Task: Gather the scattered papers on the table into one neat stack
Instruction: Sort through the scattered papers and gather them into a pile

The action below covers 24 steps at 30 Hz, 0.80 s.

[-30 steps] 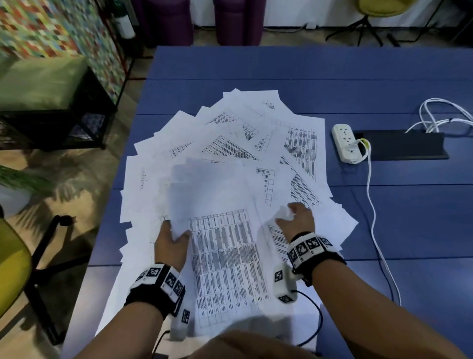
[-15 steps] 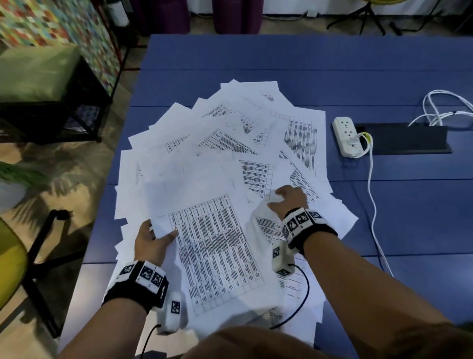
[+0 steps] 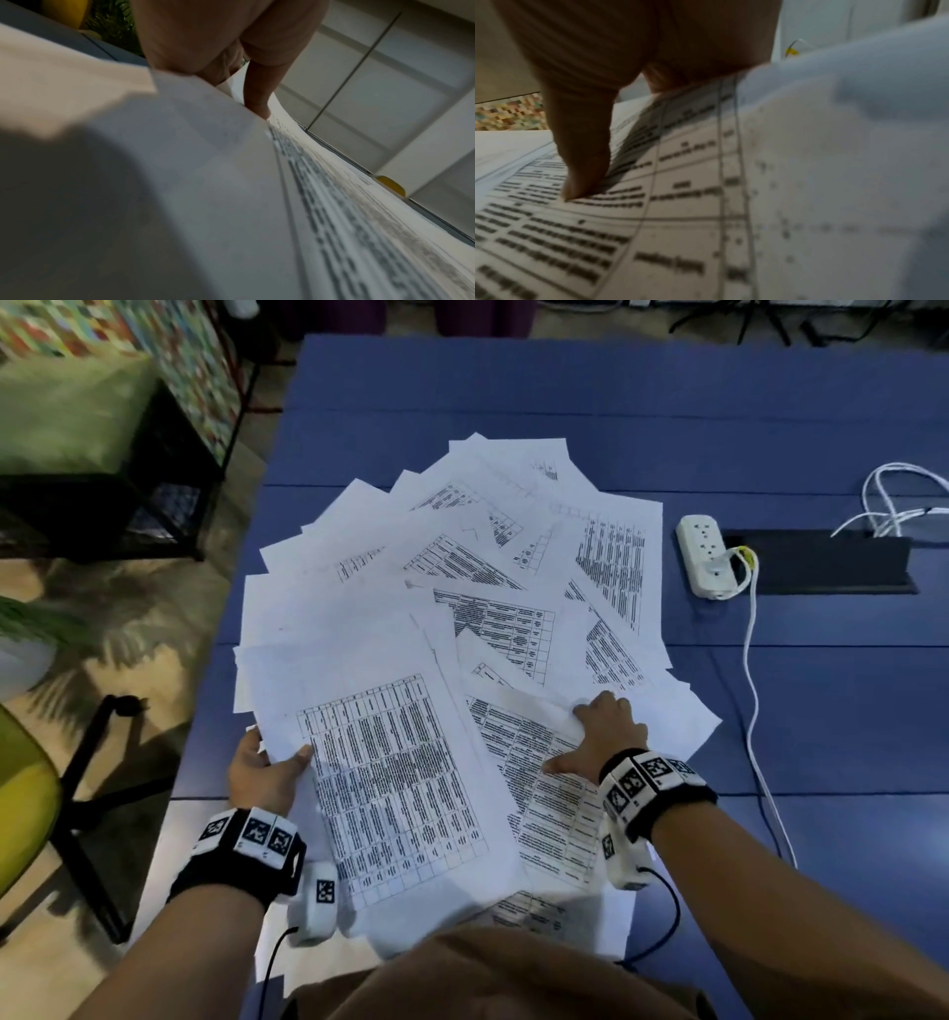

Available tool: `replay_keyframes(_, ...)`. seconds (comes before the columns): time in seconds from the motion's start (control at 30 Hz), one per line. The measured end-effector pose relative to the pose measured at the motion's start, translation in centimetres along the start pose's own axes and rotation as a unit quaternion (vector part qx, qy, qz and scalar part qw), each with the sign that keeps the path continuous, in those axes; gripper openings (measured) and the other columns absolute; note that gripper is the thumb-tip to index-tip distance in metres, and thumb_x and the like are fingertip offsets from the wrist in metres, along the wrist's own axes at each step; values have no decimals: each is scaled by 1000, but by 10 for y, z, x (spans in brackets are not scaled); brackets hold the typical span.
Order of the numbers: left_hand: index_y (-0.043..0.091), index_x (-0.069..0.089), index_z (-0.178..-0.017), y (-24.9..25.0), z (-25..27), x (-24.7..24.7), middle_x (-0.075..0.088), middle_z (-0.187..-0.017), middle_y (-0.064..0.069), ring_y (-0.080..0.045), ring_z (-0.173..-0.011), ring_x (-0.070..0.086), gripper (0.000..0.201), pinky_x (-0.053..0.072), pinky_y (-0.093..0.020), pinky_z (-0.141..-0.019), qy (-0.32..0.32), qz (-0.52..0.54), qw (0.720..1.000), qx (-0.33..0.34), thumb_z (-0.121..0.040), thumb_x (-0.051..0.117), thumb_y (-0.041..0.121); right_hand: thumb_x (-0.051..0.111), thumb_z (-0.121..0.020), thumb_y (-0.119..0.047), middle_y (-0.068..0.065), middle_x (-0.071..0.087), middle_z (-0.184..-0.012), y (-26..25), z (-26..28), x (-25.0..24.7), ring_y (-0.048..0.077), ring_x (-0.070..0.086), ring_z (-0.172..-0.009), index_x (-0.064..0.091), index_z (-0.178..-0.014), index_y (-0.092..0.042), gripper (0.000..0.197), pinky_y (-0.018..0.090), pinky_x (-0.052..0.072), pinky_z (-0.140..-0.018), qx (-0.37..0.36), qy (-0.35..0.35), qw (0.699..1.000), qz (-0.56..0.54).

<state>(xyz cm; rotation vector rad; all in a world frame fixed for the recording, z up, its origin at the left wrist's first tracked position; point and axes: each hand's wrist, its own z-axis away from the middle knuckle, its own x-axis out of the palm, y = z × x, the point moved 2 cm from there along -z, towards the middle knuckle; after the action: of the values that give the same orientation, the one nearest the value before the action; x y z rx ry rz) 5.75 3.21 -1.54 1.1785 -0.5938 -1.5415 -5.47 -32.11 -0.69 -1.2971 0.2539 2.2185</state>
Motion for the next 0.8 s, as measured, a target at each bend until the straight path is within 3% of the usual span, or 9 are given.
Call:
replay_keyframes(0.17, -7, 53, -128, 5, 13, -6, 58, -126, -26, -39, -116, 57, 41, 38, -31, -83, -17, 11, 999, -25, -90, 64, 0, 87, -62, -30, 8, 53, -115, -10, 4, 1, 25, 56, -91, 40, -121, -14, 77, 32, 47, -77, -16, -7, 984, -179)
replay_keyframes(0.27, -7, 59, -122, -7, 4, -8, 62, -122, -24, -37, -115, 59, 36, 41, -33, -85, -32, -3, 999, -28, -90, 66, 6, 77, -77, -25, 4, 59, -110, -15, 9, -4, 25, 56, -98, 49, -120, -12, 53, 31, 47, -84, -19, -28, 981, -193)
replay_keyframes(0.33, -5, 61, -119, -12, 0, -8, 65, -117, -17, -32, -109, 61, 33, 43, -35, -87, -31, -11, 999, -26, -90, 67, 9, 68, -84, -27, 4, 62, -110, -14, 12, -22, 28, 58, -104, 58, -115, -12, 36, 33, 46, -89, -16, 20, 987, -159)
replay_keyframes(0.4, -3, 64, -112, -19, -5, -6, 67, -111, -13, -28, -102, 63, 34, 47, -39, -86, -39, 2, 999, -27, -87, 73, 18, 62, -86, -27, 10, 66, -110, -12, 16, -49, 30, 60, -102, 61, -111, -14, 28, 33, 47, -83, -7, 111, 985, -135)
replay_keyframes(0.5, -8, 58, -105, -28, -8, 4, 65, -106, -29, -40, -101, 62, 63, 50, -53, -90, -49, -5, 998, -30, -76, 78, 44, 60, -87, -26, 12, 67, -104, -13, 30, -98, 32, 62, -96, 62, -109, -15, 25, 34, 47, -75, -33, 233, 960, -151)
replay_keyframes(0.53, -10, 54, -92, -26, -7, 9, 61, -92, -30, -39, -91, 60, 53, 49, -48, -84, -52, 7, 998, -28, -81, 76, 37, 59, -86, -24, 10, 68, -95, -16, 38, -115, 32, 63, -89, 63, -105, -17, 20, 33, 48, -70, -56, 278, 944, -167)
replay_keyframes(0.6, 7, 35, -68, -19, -1, 15, 37, -66, -9, -23, -70, 41, 42, 33, -35, -65, -41, -3, 999, -25, -89, 70, 19, 61, -84, -18, 2, 65, -74, -24, 56, -144, 25, 62, -70, 62, -94, -22, 11, 31, 48, -61, -109, 354, 895, -248)
replay_keyframes(0.67, 8, 31, -74, -16, 1, 21, 28, -70, -3, -19, -75, 33, 41, 26, -33, -62, -56, -17, 998, -19, -92, 66, 18, 66, -80, -12, -8, 62, -69, -34, 73, -164, 11, 57, -63, 64, -86, -25, 15, 29, 48, -61, -164, 373, 827, -387)
replay_keyframes(0.8, 7, 31, -82, -11, -2, 28, 31, -74, -6, -23, -79, 37, 40, 31, -35, -70, -87, -61, 994, 1, -92, 66, 25, 71, -78, 1, -1, 70, -88, -47, 95, -179, 10, 65, -80, 64, -90, -25, 30, 27, 54, -71, -218, 343, 716, -567)
